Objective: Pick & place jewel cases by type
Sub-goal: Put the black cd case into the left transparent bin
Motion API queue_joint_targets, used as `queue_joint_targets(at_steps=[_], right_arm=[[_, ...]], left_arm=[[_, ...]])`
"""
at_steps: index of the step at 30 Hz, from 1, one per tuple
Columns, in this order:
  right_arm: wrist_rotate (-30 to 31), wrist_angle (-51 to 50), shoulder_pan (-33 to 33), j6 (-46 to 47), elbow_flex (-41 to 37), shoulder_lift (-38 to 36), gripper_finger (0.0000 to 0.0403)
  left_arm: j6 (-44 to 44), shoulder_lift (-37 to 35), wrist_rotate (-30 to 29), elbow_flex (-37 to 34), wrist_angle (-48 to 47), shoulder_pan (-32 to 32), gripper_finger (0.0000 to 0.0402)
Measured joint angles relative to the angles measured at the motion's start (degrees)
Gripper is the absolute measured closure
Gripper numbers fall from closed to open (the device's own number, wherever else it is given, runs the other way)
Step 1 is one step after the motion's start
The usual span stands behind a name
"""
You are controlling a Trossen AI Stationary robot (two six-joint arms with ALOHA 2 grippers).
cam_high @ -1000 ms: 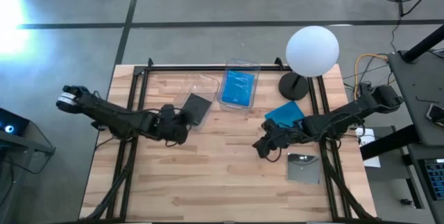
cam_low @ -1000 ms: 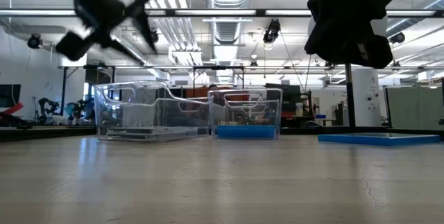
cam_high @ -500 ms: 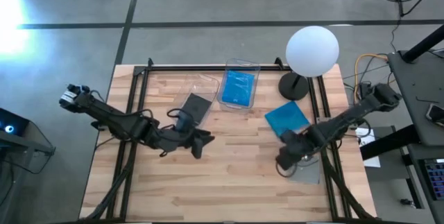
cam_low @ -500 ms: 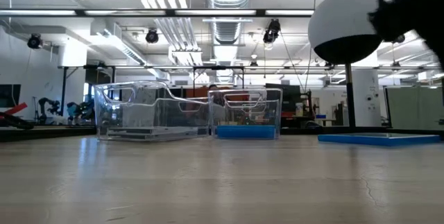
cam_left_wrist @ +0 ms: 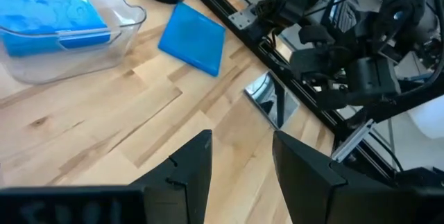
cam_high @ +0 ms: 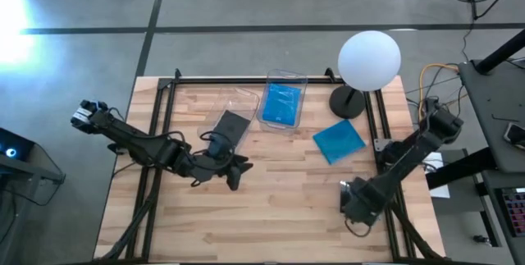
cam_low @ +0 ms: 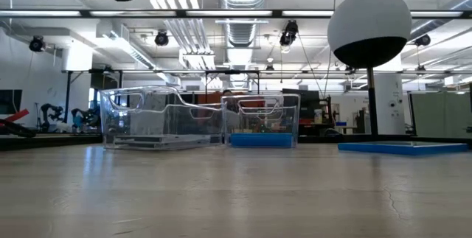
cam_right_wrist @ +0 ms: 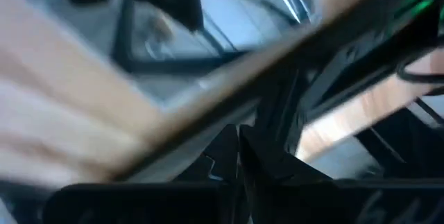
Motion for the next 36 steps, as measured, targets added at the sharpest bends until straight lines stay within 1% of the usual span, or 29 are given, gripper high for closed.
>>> queue_joint_targets(at_steps=[3, 5, 10, 14, 16, 23, 28, 29, 30, 32, 35, 36], right_arm=[[-4.77, 2.04, 2.58, -5.42, 0.0, 1.28, 0.039], [-6.23, 4.75, 4.0, -7.8, -0.58, 2.03, 0.039], [-6.44, 9.8, 5.67, -9.54, -1.86, 3.6, 0.039], [-6.46, 11.82, 6.5, -10.82, -3.33, 3.72, 0.039], [-6.5, 11.69, 7.05, -12.52, -4.31, 3.72, 0.039], [-8.13, 13.6, 7.38, -22.94, -8.04, 3.72, 0.039], [-8.9, 19.64, 7.19, -23.6, -11.23, 3.38, 0.039], [-8.65, 21.51, 7.18, -23.47, -11.74, 3.39, 0.039], [-6.94, 23.5, 7.25, -23.59, -12.04, 3.65, 0.039], [-3.94, 23.02, 7.07, -23.53, -11.94, 3.8, 0.039], [3.73, 23.04, 6.41, -25.13, -9.97, 3.48, 0.039], [7.52, 23.05, 6.32, -25.61, -9.04, 3.47, 0.039]], left_arm=[[0.36, 0.0, 0.31, 0.0, -0.2, 0.0, 0.0268], [0.62, 0.0, 0.39, 0.0, -0.17, 0.0, 0.0268], [0.7, 0.0, 1.89, 0.0, -0.17, 0.0, 0.0268], [0.29, 0.0, 2.82, 0.0, -0.2, -0.07, 0.0268], [0.29, 0.0, 2.87, 0.0, -0.17, -0.22, 0.0268], [-1.11, 0.0, 2.89, 0.0, -0.17, -0.48, 0.0268], [-1.82, -0.01, 2.87, 0.0, -0.1, -0.48, 0.0268], [-2.05, -0.01, 2.88, 0.0, -0.06, -0.48, 0.0268], [-2.35, -0.01, 2.86, 0.0, -0.02, -0.46, 0.0268], [-2.64, -0.02, 2.82, 0.0, 0.1, -0.46, 0.0268], [-2.69, -0.02, 2.8, 0.0, 0.37, -0.48, 0.0268], [-2.69, -0.02, 2.71, 0.0, 0.42, -0.47, 0.0268]])
